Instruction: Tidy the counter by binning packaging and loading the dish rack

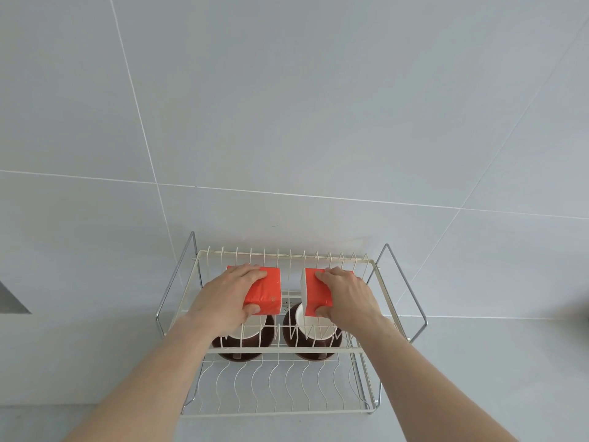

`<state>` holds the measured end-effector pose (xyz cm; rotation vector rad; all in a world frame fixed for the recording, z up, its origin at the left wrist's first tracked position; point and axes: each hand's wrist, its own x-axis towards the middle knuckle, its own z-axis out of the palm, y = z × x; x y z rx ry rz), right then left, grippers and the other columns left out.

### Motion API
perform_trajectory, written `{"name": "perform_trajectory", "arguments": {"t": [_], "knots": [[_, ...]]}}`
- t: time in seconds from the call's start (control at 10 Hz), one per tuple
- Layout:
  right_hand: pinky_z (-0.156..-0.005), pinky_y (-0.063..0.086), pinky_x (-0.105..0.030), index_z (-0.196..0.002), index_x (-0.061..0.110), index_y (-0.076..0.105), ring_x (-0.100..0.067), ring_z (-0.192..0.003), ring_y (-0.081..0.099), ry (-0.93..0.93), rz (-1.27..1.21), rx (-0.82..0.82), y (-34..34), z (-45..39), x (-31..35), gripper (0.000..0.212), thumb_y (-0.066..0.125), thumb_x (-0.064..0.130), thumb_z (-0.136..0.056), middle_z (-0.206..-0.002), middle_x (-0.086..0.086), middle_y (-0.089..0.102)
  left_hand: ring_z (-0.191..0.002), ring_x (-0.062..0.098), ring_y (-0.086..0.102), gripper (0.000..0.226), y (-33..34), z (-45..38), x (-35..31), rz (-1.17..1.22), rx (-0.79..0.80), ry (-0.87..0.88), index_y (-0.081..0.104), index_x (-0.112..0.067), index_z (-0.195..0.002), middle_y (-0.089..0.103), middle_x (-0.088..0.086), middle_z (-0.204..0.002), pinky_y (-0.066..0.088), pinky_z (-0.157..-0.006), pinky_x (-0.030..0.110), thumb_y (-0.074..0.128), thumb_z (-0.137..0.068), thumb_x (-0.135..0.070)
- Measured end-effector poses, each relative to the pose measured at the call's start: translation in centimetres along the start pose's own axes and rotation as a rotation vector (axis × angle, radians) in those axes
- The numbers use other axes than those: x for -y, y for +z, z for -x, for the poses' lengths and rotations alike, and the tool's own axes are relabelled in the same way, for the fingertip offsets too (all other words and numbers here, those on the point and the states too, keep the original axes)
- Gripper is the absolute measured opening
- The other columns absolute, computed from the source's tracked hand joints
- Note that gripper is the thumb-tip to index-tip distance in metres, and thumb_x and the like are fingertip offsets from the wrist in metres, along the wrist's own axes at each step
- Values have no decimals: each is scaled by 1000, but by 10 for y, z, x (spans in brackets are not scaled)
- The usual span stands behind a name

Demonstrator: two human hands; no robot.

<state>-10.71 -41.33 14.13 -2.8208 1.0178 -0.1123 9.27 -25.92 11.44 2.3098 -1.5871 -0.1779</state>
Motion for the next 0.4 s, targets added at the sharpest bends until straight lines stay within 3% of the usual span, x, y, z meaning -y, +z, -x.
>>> {"name": "perform_trajectory", "arguments": {"t": [0.2, 0.4], "knots": [[-96, 49, -40, -136, 21, 50, -26, -122, 52, -10, 35, 22, 0, 0, -1, 69, 80, 40, -76, -135, 0, 56, -144, 11, 27, 75, -2, 0, -3, -16, 40, -5, 32, -36, -148, 31, -16, -157, 37, -113, 41, 72, -85, -38], [-98, 43, -39, -133, 19, 49, -26, -120, 51, -12, 83, 63, -10, 1, 7, 67, 69, 57, -81, -128, -2, 56, -146, 14, 25, 77, -17, -1, -13, -95, 135, 3, 27, -33, -151, 27, -12, -160, 33, -116, 41, 68, -86, -44]]}}
